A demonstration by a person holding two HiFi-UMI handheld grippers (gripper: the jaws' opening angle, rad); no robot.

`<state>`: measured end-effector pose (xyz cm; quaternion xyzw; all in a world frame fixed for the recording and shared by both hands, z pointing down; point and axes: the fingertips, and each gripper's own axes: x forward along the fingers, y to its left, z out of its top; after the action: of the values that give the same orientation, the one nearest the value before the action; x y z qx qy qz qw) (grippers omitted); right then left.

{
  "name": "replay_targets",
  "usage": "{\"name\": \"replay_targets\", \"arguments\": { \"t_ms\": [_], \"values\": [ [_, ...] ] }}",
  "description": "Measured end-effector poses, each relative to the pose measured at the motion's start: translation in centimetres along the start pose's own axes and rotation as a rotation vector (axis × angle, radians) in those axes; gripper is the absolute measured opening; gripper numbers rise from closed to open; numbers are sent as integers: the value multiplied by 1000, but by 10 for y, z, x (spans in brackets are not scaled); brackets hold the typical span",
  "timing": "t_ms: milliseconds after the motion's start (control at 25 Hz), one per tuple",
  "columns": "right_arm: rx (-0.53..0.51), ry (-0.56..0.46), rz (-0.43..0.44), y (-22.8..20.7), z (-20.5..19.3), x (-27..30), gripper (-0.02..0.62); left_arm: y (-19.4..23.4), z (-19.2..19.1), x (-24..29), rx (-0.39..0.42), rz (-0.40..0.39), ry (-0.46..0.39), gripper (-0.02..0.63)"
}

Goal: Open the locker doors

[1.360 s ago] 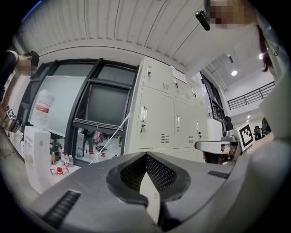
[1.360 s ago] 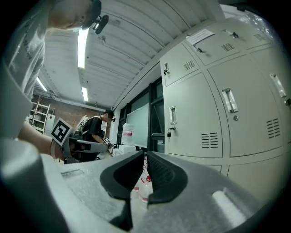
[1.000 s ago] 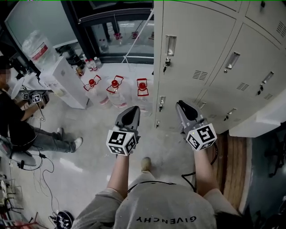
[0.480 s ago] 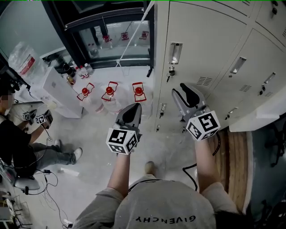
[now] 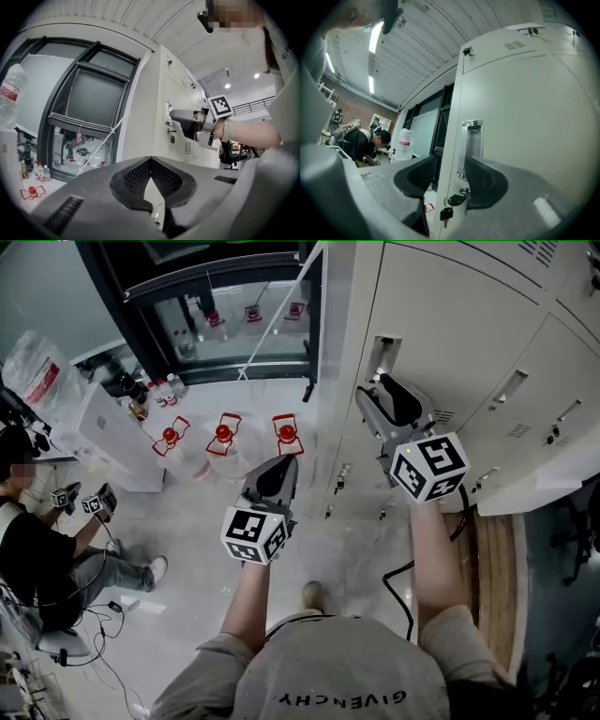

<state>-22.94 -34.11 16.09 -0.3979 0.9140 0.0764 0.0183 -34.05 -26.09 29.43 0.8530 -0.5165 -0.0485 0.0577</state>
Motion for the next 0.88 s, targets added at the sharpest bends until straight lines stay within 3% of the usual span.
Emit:
{"name": "replay_targets", "arguments": {
  "t_ms": [280, 880],
  "values": [
    [-1, 49, -51, -4, -5, 20, 204, 13, -6, -3, -9, 2, 8, -2],
    [31, 35, -1, 17, 0, -10, 197, -3, -8, -22, -21, 25, -15, -2]
  ]
}}
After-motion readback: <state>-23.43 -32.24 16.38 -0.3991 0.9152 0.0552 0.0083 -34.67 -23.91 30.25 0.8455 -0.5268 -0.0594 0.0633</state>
